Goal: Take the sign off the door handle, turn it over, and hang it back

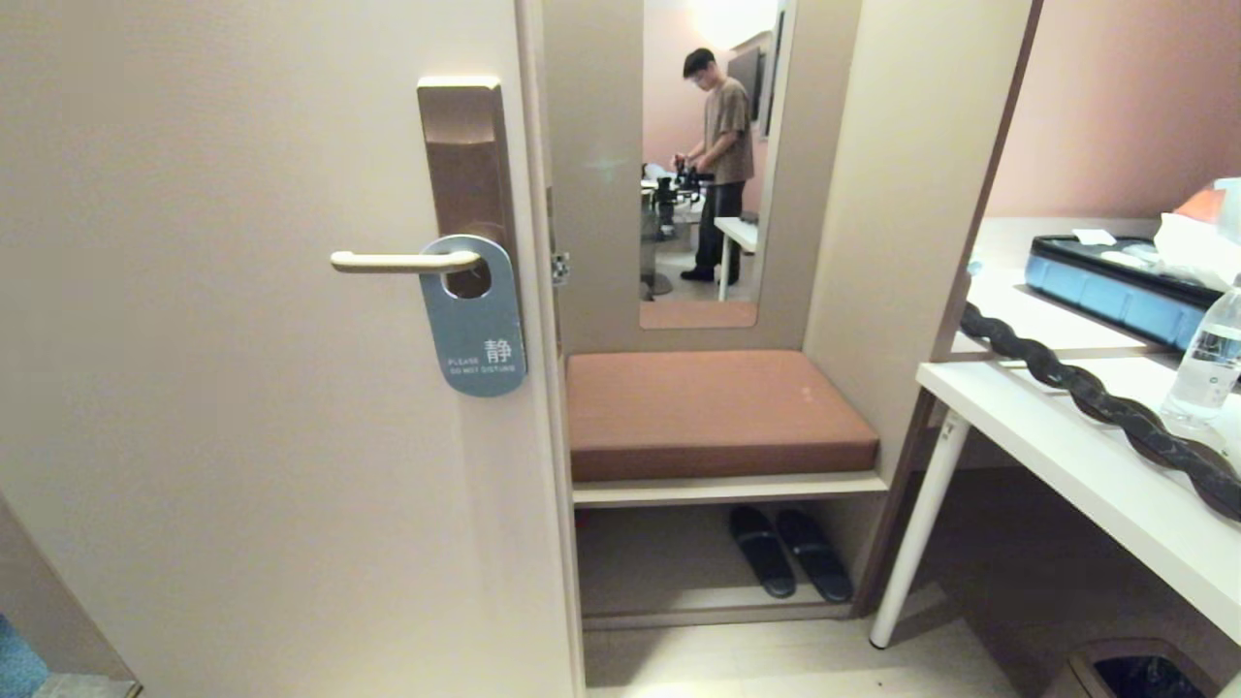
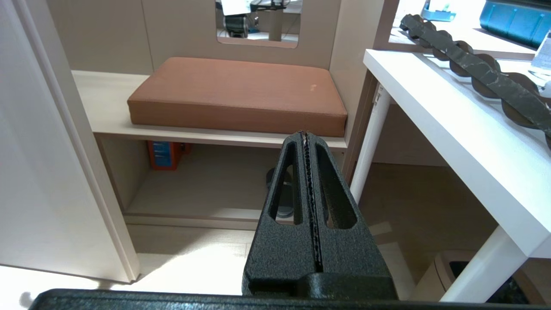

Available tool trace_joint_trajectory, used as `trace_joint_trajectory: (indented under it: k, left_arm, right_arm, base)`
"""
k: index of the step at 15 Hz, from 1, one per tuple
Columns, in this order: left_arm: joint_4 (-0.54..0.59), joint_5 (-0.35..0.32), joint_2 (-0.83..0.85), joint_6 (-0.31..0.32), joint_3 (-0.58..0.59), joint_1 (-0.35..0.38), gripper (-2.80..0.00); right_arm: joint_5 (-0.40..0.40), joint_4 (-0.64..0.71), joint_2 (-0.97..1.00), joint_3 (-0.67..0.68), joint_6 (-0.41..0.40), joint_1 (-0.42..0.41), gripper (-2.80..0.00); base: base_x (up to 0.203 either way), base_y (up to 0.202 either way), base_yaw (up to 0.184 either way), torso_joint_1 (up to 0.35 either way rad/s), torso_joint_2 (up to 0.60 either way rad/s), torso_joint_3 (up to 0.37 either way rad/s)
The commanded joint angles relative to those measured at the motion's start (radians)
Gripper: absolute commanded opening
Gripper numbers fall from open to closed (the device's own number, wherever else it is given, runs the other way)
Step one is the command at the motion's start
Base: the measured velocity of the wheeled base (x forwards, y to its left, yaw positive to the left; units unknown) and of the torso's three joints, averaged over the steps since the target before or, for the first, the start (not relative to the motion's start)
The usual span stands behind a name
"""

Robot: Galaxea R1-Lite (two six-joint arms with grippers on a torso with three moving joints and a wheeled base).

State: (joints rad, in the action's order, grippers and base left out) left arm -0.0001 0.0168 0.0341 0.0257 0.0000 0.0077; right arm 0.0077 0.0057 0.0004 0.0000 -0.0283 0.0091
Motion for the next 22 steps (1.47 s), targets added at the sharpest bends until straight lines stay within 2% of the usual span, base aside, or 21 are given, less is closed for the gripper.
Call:
trace_joint_trajectory:
  k: [1, 11, 22]
  left_arm:
    - [0.002, -0.001, -0.034, 0.002, 0.0, 0.0, -2.8]
    - [-0.001, 0.009, -0.034, -0.075, 0.0, 0.0, -2.8]
    - [-0.003, 0.009, -0.034, -0.078, 0.0, 0.0, -2.8]
  right_arm:
    - [0.0, 0.0, 0.0, 0.0, -0.001, 0.0, -2.8]
    - [0.0, 0.0, 0.0, 0.0, -0.001, 0.0, -2.8]
    - [-0.002, 0.0, 0.0, 0.0, 0.006, 0.0, -2.8]
  base:
    - [0.0, 0.0, 0.0, 0.0, 0.0, 0.0]
    - [0.0, 0.0, 0.0, 0.0, 0.0, 0.0]
    - [0.0, 0.0, 0.0, 0.0, 0.0, 0.0]
